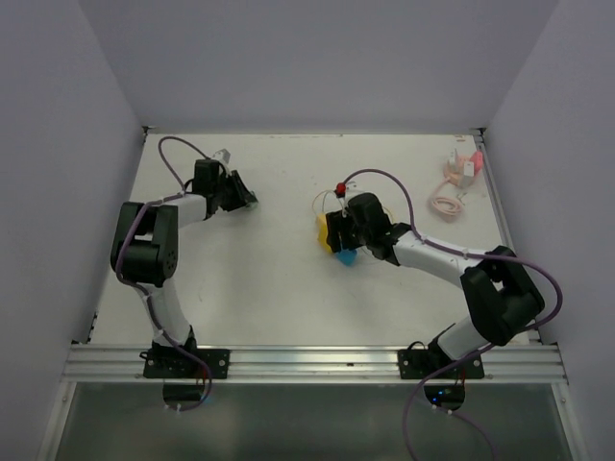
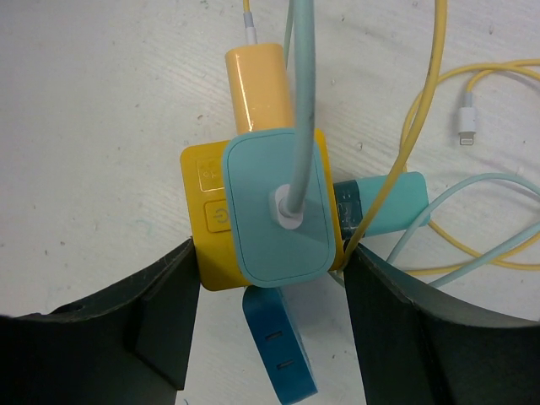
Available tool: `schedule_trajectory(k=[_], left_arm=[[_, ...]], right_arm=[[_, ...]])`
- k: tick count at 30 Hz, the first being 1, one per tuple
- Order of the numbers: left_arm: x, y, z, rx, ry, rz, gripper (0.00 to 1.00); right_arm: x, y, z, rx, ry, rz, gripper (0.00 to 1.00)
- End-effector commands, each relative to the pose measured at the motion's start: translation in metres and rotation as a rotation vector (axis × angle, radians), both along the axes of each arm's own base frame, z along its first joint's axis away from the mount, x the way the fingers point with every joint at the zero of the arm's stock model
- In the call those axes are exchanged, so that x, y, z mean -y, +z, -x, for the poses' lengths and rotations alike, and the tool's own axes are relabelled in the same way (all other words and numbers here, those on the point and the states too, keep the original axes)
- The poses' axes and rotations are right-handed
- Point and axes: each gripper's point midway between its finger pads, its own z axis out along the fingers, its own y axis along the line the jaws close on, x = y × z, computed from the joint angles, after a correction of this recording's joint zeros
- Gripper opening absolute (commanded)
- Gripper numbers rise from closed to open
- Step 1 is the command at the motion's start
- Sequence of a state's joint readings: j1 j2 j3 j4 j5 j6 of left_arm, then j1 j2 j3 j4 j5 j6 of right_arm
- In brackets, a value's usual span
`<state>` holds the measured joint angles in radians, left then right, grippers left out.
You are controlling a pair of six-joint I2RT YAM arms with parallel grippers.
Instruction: Pull the plug off the socket
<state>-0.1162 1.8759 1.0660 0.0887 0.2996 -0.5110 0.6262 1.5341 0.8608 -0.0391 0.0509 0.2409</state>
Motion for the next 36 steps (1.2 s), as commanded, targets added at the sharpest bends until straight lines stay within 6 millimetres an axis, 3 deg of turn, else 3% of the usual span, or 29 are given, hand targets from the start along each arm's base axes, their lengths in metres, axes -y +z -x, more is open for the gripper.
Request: schedule_trajectory(k=[1,3,4,10,16,20,21,23,24,26,28,31,36], left_arm=[[-0.005,0.021,-0.035,0.072,0.036,0.114,0.25],[-0.011,0.018,-0.039,0.072,0.055,0.127,0.31],[-0.012,0.016,-0.039,0.070,0.059,0.127,0.40],[-0.022,0.009,-0.027,0.051,0.076,0.086,0.75],[-0.019,0.016,-0.002,0.010,0.072,0.106,0.96],[-0.011,0.023,0.028,-0.043,0.068,0.144,1.00],[-0.009,0.034,0.034,-0.030,0.068,0.150,1.00],[0.002,0.034,0.052,-0.041,0.053,0.142,1.00],[0.007,0.045,0.058,-0.024,0.046,0.139,1.00],[0.028,0.041,0.078,-0.048,0.023,0.131,1.00],[0.052,0.050,0.092,-0.049,0.002,0.186,1.00],[0.075,0.055,0.105,-0.067,0.000,0.289,1.00],[0.105,0.062,0.104,-0.078,0.017,0.367,1.00]], right_arm=[[0.001,-0.005,0.016,-0.041,0.057,0.014,0.00],[-0.002,-0.005,0.019,-0.052,0.080,0.006,0.00],[-0.002,-0.005,0.019,-0.052,0.083,0.007,0.00],[-0.005,-0.006,0.022,-0.056,0.115,0.002,0.01],[-0.012,-0.006,0.026,-0.066,0.153,-0.021,0.02],[-0.018,-0.005,0.028,-0.066,0.168,-0.044,0.02],[-0.020,-0.006,0.028,-0.069,0.169,-0.049,0.02],[-0.023,-0.006,0.029,-0.070,0.180,-0.059,0.01],[-0.024,-0.007,0.028,-0.073,0.175,-0.062,0.01],[-0.026,-0.008,0.028,-0.070,0.180,-0.067,0.00],[-0.028,-0.009,0.030,-0.070,0.185,-0.073,0.00],[-0.031,-0.006,0.032,-0.064,0.192,-0.087,0.00],[-0.036,0.001,0.032,-0.036,0.206,-0.113,0.00]])
